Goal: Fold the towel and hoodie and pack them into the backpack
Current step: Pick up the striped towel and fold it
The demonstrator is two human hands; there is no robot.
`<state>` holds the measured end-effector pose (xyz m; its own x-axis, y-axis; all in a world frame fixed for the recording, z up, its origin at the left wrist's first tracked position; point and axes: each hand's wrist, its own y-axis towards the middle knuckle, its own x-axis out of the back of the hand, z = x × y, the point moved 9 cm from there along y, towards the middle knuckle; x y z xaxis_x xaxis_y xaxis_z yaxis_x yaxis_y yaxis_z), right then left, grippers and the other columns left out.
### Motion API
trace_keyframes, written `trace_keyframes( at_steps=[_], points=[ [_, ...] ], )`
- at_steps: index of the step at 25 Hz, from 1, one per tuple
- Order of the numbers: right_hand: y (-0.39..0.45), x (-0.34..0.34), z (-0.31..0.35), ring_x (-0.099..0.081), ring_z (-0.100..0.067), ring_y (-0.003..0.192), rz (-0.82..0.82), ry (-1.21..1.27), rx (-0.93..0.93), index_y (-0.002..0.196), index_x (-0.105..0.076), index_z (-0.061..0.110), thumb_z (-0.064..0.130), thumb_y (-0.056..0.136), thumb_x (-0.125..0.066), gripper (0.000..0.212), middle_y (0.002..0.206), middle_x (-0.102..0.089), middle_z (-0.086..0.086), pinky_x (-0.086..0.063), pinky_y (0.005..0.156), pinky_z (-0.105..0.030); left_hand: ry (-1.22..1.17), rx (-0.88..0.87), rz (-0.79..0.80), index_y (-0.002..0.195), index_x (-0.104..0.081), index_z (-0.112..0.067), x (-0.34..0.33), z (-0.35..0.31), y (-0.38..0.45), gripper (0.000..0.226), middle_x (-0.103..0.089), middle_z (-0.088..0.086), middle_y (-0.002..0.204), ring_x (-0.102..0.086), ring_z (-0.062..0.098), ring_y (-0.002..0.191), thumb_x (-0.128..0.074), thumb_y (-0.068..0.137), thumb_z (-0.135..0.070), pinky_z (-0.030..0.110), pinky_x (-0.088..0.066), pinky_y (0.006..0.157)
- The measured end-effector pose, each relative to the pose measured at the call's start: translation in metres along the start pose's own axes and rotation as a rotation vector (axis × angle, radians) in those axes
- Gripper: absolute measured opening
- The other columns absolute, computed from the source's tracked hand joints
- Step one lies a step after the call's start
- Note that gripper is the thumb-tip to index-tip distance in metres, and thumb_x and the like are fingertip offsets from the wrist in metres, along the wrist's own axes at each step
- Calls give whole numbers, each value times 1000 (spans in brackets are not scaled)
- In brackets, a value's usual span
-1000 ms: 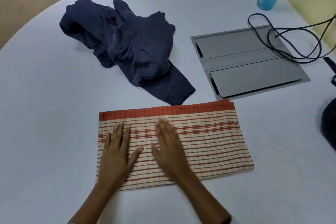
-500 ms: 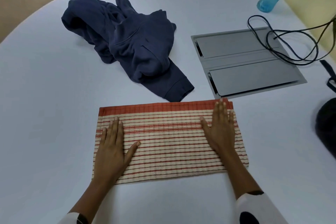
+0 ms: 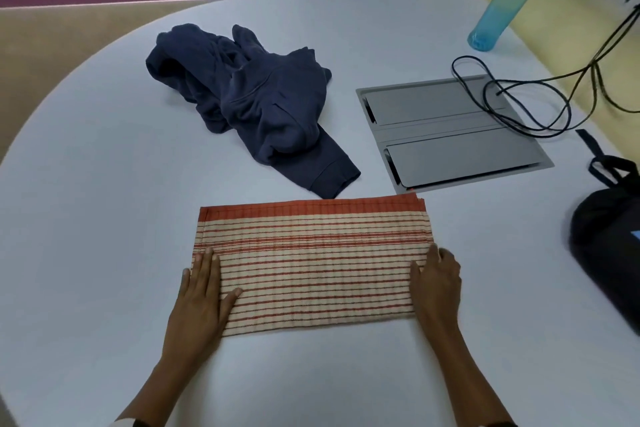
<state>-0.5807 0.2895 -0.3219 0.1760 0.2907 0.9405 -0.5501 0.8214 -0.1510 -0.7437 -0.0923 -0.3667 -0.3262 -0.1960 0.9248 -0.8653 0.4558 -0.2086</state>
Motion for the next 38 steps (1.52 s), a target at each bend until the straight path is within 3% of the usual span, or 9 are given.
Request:
trace_keyframes(
  at_steps=[2, 5, 8, 15, 19, 24, 32, 36, 38],
  points=[
    [-9, 6, -3, -44, -36, 113, 12, 62, -23, 132, -45, 5, 11, 94, -44, 37, 125, -46, -22, -40, 92, -47, -44, -13, -21, 150, -8, -9, 6, 4, -14, 75, -6, 3, 158, -4, 17, 147, -3, 95, -59, 33, -1, 121],
    [-4, 16, -5, -53, -35, 113, 75, 136, -84, 137, -40, 8, 19, 97, -47, 42, 118, -49, -16, -48, 90, -44, -229, 119, -71, 151, -10, -25, 26, 3, -31, 70, -7, -8, 157, -8, 11, 145, 0, 93, -62, 42, -18, 118],
    [5, 22, -18, -54, -40, 118, 149, 275, -223, 138, -43, 2, 17, 88, -65, 56, 132, -54, -21, -43, 99, -48, -194, 166, -110, 148, -24, -39, 45, 0, -39, 52, -32, -12, 152, -36, 18, 138, -17, 98, -54, 43, -30, 110],
    [7, 36, -1, -64, -34, 99, 218, 617, -256, 111, -68, -1, 16, 82, -73, 34, 110, -69, -18, -50, 95, -43, -254, 228, -172, 127, -60, -9, 61, 17, -54, 34, -60, 6, 131, -60, 27, 113, -55, 93, -6, 41, -45, 100],
    [-1, 42, 42, -66, -32, 96, 307, 721, -196, 114, -66, 2, 13, 79, -76, 39, 109, -69, -17, -53, 91, -44, -372, 225, -186, 115, -67, -2, 72, 17, -59, 30, -66, 11, 120, -65, 29, 103, -59, 87, 4, 38, -49, 93],
    [-34, 36, 113, -71, -25, 83, 458, 777, -101, 117, -62, 8, 10, 84, -70, 34, 104, -71, -11, -58, 65, -32, -387, 211, -175, 113, -68, -1, 73, 19, -57, 30, -66, 14, 118, -65, 32, 104, -63, 84, 6, 41, -48, 94],
    [-102, 7, 219, -65, -18, 95, 538, 669, 199, 120, -60, 14, 13, 82, -72, 39, 95, -65, 6, -53, 87, -30, -523, 268, -181, 108, -69, -3, 72, 36, -53, 27, -68, 11, 105, -65, 25, 93, -62, 84, 5, 42, -54, 85],
    [-130, -21, 258, -66, -14, 91, 599, 588, 293, 128, -56, 12, 13, 83, -71, 47, 97, -69, 2, -53, 86, -27, -579, 283, -161, 107, -70, -3, 71, 42, -49, 24, -68, 9, 101, -64, 19, 85, -62, 85, 2, 32, -54, 81],
    [-145, -40, 273, -61, -4, 78, 643, 535, 342, 132, -53, 12, 12, 85, -69, 50, 80, -61, 12, -51, 76, -18, -564, 258, -145, 107, -71, -4, 70, 42, -46, 23, -68, 8, 100, -63, 17, 84, -63, 85, 0, 27, -53, 79]
  ],
)
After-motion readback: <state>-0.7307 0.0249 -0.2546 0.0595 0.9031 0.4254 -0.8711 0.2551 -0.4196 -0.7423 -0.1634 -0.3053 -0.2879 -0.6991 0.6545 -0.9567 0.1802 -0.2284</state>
